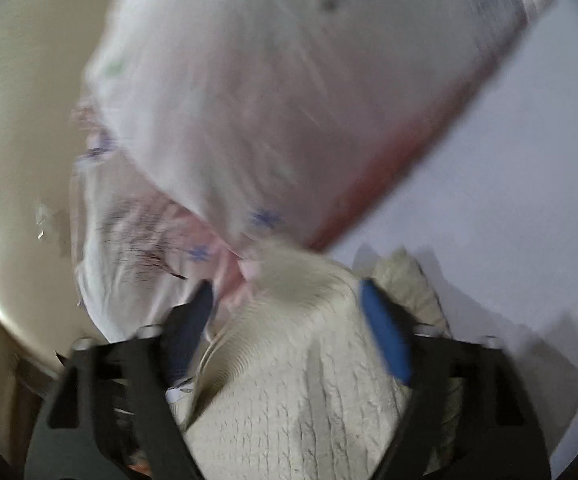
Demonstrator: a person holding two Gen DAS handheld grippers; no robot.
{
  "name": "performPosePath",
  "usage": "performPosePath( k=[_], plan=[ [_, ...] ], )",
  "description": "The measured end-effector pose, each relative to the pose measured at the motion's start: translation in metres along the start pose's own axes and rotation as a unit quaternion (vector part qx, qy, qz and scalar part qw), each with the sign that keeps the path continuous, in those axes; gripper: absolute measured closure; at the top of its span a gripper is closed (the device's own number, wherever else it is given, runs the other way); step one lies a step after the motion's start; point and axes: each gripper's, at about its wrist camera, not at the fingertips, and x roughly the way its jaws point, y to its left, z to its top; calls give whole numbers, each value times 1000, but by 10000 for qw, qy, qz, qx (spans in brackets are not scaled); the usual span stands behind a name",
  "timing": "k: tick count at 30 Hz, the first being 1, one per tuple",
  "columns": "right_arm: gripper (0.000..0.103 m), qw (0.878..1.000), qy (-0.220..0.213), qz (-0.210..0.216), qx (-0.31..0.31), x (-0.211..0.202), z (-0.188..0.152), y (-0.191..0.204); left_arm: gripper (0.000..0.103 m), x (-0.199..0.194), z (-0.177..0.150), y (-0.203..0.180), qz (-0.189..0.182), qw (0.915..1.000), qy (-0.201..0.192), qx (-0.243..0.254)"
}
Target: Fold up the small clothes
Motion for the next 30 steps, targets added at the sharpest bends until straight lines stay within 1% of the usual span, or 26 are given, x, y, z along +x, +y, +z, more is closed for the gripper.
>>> performPosePath(
  k=[1,2,3,6,8,10,11,12,13,14,15,16,17,18,19,21,23,25,26,28,29,30],
  plan=[
    [19,9998,20,170,-71,2,3,3,18,-13,-1,0,78,9997,-201,120],
    [19,9994,101,323,-119,2,2,5,18,-22,-3,1,48,9993,-262,248],
    [19,9988,202,401,-190,6,2,10,18,-26,-6,1,40,9993,-138,357],
    [19,9984,257,309,-407,4,-4,15,18,-21,-21,3,142,9975,315,623],
    [19,9981,336,197,-488,3,-8,15,19,-11,-34,2,200,9945,659,786],
    [19,9979,380,79,-523,4,-10,16,19,5,-42,-4,174,9910,1020,850],
    [19,9979,399,48,-511,5,-11,16,21,13,-46,-5,153,9894,1170,844],
    [19,9981,410,45,-465,4,-14,14,22,17,-49,-6,150,9891,1191,851],
    [19,9982,411,55,-435,3,-13,13,23,17,-48,-8,156,9895,1123,891],
    [19,9983,405,62,-409,5,-13,13,29,22,-47,-10,71,9891,1220,824],
    [19,9984,393,77,-388,4,-13,12,30,25,-45,-8,-41,9906,1225,608],
    [19,9985,393,94,-376,4,-13,12,34,28,-45,-5,-110,9921,1187,391],
    [18,9985,396,123,-356,4,-12,12,48,30,-44,0,-211,9928,1161,182],
    [18,9985,396,148,-343,4,-12,12,59,35,-43,8,-312,9924,1179,-164],
    [18,9985,396,169,-337,4,-11,13,84,40,-44,17,-356,9905,1232,-487],
    [18,9984,392,237,-329,2,-10,13,86,43,-47,31,-635,9839,1276,-1076],
    [18,9984,349,309,-314,-3,-7,11,87,40,-48,24,-687,9839,1209,-1118],
    [18,9984,270,390,-320,-9,-3,11,88,30,-45,6,-992,9824,1071,-1169],
    [18,9983,230,419,-332,-12,-1,11,88,26,-43,-5,-1137,9813,1023,-1169],
    [18,9980,117,461,-415,-20,4,13,88,21,-39,-42,-1398,9808,925,-998],
    [18,9979,54,456,-465,-23,7,14,88,21,-39,-61,-1520,9802,899,-894],
    [18,9976,-43,422,-540,-29,10,16,88,25,-41,-88,-1728,9777,916,-762]
  ],
)
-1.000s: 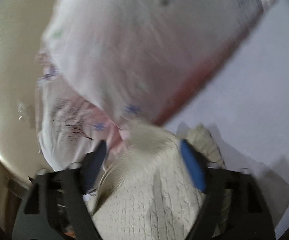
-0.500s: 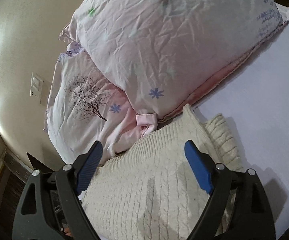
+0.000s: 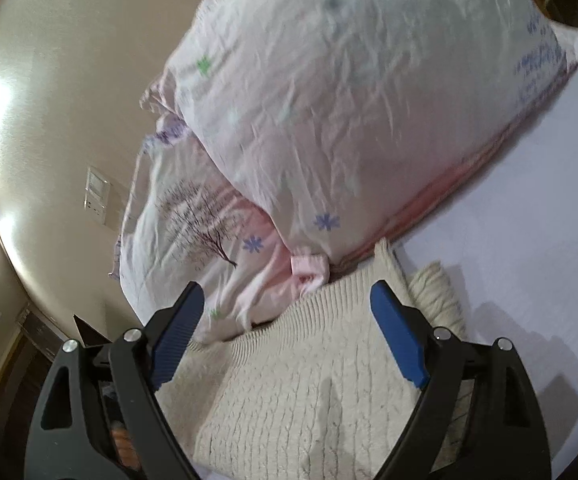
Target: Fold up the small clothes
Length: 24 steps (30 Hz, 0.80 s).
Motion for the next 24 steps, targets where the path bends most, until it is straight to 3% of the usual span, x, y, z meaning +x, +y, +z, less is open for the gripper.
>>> performPosePath(
  k=[4,7,9,11,13,15,16,17,18,20,21,24],
  plan=[
    [18,9990,-325,-249,-193,-18,13,-3,88,82,-34,-71,-680,9955,523,411],
    [18,9976,-444,-521,-119,-29,24,-15,87,164,-70,-93,-584,9882,1262,644],
    [15,9970,-419,-641,58,-35,30,-28,86,222,-97,-99,-307,9738,2145,693],
    [11,9972,-349,-612,258,-39,35,-38,86,245,-116,-103,-533,9574,2731,776],
    [5,9973,-199,-493,497,-41,38,-47,86,231,-116,-107,-961,9551,2665,863],
    [2,9967,199,-358,695,-32,38,-52,78,194,-102,-108,-1180,9638,2154,1041],
    [2,9959,383,-333,745,-26,37,-53,60,171,-91,-104,-1066,9723,1755,1114],
    [2,9930,766,-310,842,-15,35,-54,45,155,-84,-99,-897,9781,1461,1179],
    [2,9914,944,-311,855,-9,32,-54,42,133,-75,-92,-448,9846,1019,1349],
    [2,9867,1331,-535,764,6,26,-51,40,110,-66,-75,433,9849,610,1560],
    [2,9834,1530,-737,637,14,22,-49,39,108,-65,-60,780,9839,658,1465],
    [2,9766,1896,-863,538,28,11,-48,39,112,-71,-27,1099,9820,1107,1062]
  ],
)
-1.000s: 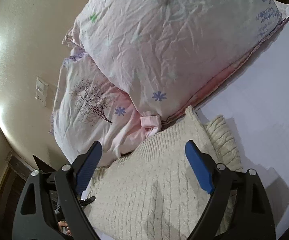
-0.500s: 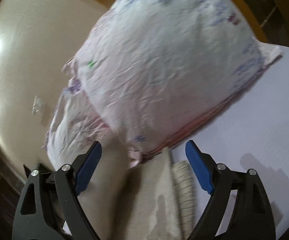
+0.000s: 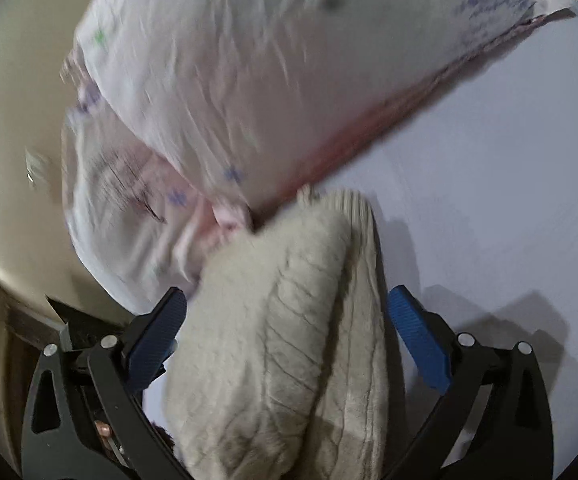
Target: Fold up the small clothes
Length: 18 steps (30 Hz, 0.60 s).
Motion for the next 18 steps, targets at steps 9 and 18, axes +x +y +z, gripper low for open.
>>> performPosePath(
  k=[9,18],
  plan=[
    [57,9987,375,-153,-306,26,-13,7,28,59,-5,-29,98,9988,326,353],
    [65,9832,885,1153,-1103,60,-41,69,62,-19,-4,-24,299,9874,103,1549]
  ],
)
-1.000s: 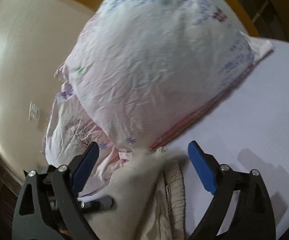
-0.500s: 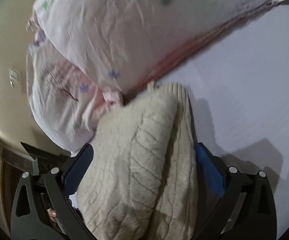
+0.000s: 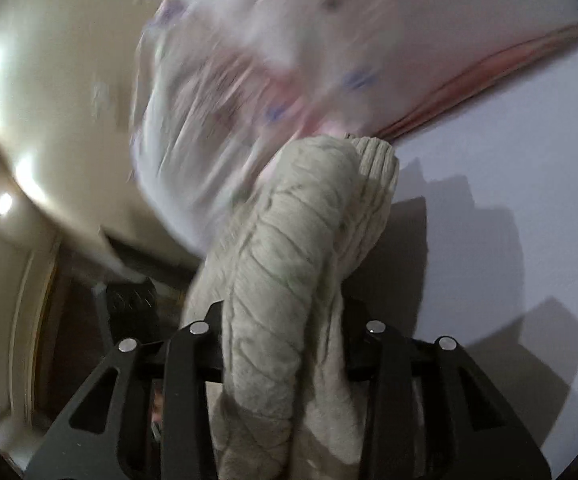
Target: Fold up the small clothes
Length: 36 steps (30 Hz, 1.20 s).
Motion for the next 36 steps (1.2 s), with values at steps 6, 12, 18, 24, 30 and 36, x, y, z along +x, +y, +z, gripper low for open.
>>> performPosePath(
  k=[6,12,18,24,30,36],
  plan=[
    [50,9924,-558,-1058,-273,-11,-5,22,51,-31,-17,39,952,9941,-318,-416],
    [56,9898,-108,-1172,-798,6,-25,53,48,-66,-47,-4,791,9886,-1268,206],
    [96,9694,-719,-2209,-796,11,-4,38,49,-27,-59,-20,900,9906,-798,645],
    [71,9678,-698,-2333,-635,1,-22,34,51,-28,-63,-17,822,9911,-854,605],
    [2,9697,-1305,-1839,-937,-65,-84,74,9,-68,-103,-21,1413,9817,-1227,340],
    [2,9379,-843,-3170,-1131,-33,-126,89,1,-46,-125,-14,2619,9617,-796,130]
  ],
)
